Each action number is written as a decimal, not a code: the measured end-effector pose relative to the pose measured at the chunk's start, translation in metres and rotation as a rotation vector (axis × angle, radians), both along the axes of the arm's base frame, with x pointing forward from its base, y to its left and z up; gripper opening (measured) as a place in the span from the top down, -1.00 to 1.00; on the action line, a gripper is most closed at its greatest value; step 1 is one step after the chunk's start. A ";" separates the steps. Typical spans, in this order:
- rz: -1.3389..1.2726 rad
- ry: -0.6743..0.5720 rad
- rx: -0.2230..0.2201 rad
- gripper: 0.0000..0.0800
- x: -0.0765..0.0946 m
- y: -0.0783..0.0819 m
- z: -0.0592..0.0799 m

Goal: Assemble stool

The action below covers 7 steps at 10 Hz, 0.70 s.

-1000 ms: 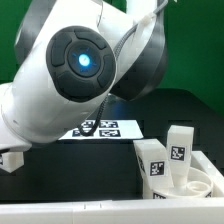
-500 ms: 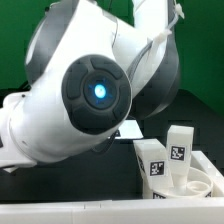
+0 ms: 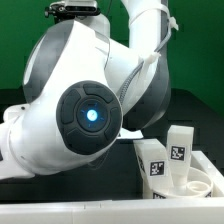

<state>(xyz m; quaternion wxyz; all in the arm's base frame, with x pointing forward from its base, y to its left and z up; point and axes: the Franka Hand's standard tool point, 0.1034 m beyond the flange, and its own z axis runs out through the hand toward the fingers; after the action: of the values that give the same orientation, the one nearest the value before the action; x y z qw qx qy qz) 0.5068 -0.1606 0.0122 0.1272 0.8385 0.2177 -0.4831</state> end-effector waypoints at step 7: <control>-0.008 -0.003 -0.010 0.81 0.000 0.000 0.002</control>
Offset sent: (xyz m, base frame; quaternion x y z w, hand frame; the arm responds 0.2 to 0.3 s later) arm 0.0000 0.0000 0.0000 0.0000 0.0000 0.0000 1.0000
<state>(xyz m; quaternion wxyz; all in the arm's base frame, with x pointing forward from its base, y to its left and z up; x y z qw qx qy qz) 0.5068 -0.1609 0.0140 0.1296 0.8395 0.2115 -0.4833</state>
